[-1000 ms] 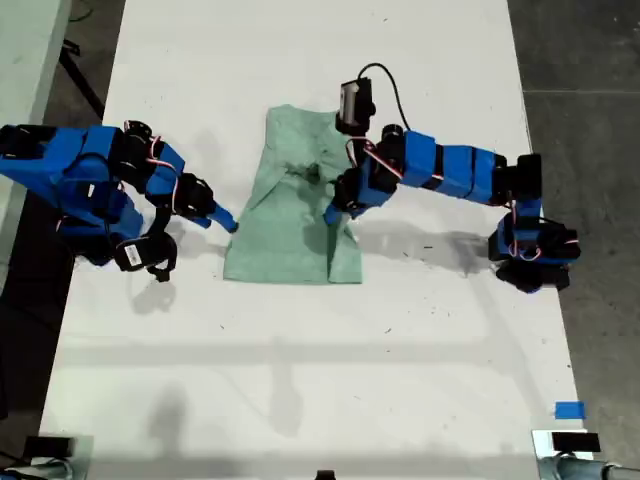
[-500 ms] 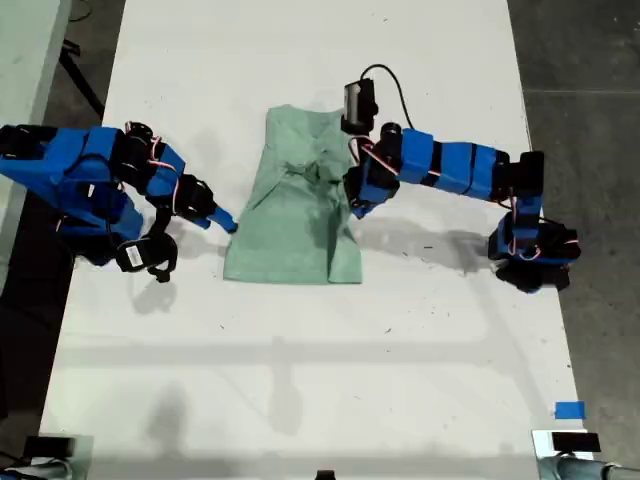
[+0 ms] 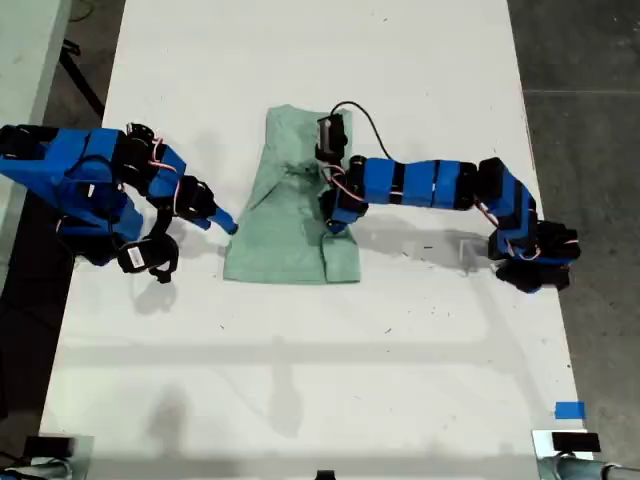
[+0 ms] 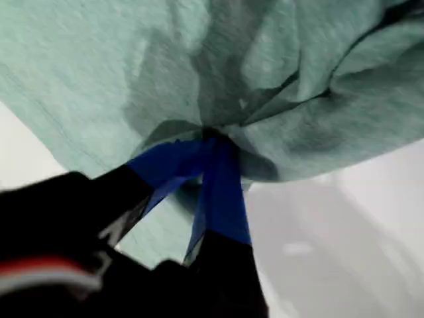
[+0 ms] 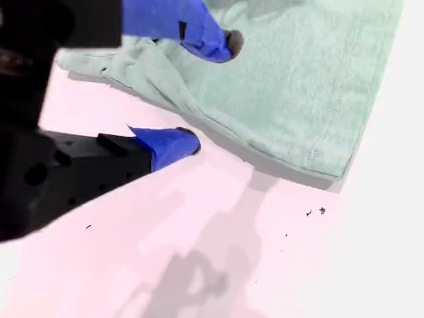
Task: Fold t-shirt
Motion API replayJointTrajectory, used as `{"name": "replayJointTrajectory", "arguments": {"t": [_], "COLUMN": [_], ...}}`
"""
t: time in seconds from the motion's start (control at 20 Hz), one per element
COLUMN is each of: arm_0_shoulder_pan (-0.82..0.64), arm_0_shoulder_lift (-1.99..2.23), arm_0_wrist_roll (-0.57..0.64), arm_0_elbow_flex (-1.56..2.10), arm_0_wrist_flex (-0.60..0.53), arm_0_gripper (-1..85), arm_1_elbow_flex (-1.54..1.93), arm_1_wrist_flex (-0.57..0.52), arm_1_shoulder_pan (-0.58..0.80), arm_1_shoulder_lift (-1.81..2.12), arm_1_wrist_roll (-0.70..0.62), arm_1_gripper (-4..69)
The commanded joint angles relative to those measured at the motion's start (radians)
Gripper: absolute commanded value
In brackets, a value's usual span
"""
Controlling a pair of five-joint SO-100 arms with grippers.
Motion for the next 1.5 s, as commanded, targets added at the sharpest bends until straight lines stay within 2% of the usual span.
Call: {"name": "replayJointTrajectory", "arguments": {"t": [0.0,0.15,0.35,0.8,1.0,1.2,1.25,1.35,1.45], "arm_0_shoulder_pan": [-0.006,0.011,0.04,0.083,0.091,0.066,0.06,0.058,0.066], "arm_0_shoulder_lift": [0.02,-0.006,-0.08,-0.11,-0.135,-0.241,-0.279,-0.362,-0.416], "arm_0_wrist_roll": [-0.021,-0.049,-0.091,-0.187,-0.225,-0.224,-0.222,-0.204,-0.215], "arm_0_elbow_flex": [0.003,0.048,0.071,0.124,0.204,0.265,0.276,0.256,0.247], "arm_0_wrist_flex": [-0.023,-0.086,-0.169,-0.219,-0.31,-0.48,-0.529,-0.594,-0.637], "arm_0_gripper": [23.0,22.8,23.0,22.5,21.9,21.1,19.8,12.1,0.0], "arm_1_elbow_flex": [-0.207,-0.207,-0.009,0.074,0.083,0.084,0.084,0.095,0.103], "arm_1_wrist_flex": [0.167,0.327,0.328,0.313,0.313,0.313,0.313,0.313,0.31], "arm_1_shoulder_pan": [0.003,0.002,-0.008,0.008,0.011,0.009,0.009,0.009,0.008], "arm_1_shoulder_lift": [0.072,0.367,0.687,0.693,0.695,0.701,0.703,0.706,0.706], "arm_1_wrist_roll": [-0.018,-0.025,-0.012,-0.02,-0.023,-0.025,-0.025,-0.021,-0.018], "arm_1_gripper": [-1.5,-1.5,-1.4,-1.5,-1.5,-1.5,-1.5,-1.5,-1.5]}}
